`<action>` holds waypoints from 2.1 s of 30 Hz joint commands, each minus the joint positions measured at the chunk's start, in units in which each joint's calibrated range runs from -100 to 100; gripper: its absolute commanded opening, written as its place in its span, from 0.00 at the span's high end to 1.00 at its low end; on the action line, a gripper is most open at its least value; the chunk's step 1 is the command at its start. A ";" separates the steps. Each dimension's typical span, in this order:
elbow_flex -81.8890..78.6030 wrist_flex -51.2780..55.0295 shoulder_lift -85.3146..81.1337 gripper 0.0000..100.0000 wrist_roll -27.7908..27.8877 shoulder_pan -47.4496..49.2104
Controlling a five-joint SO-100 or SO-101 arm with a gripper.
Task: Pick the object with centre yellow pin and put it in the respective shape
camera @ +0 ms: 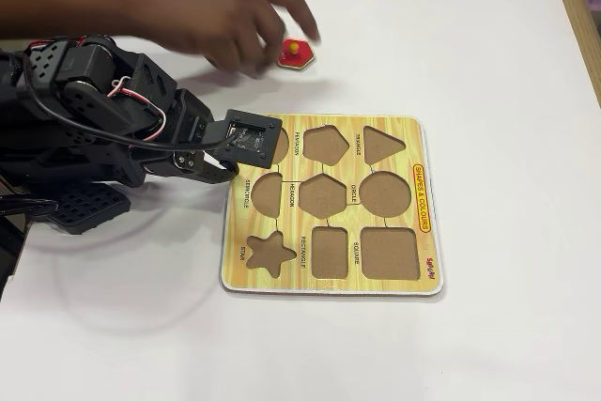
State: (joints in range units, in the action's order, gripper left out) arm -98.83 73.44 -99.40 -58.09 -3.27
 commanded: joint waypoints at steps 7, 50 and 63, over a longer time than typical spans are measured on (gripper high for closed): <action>-0.27 1.33 0.99 0.99 -0.02 -0.34; 0.54 1.24 1.66 0.99 -0.12 -0.44; 15.20 1.33 19.23 0.99 -0.02 0.15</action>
State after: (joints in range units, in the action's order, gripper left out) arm -90.74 73.52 -85.57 -58.40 -3.27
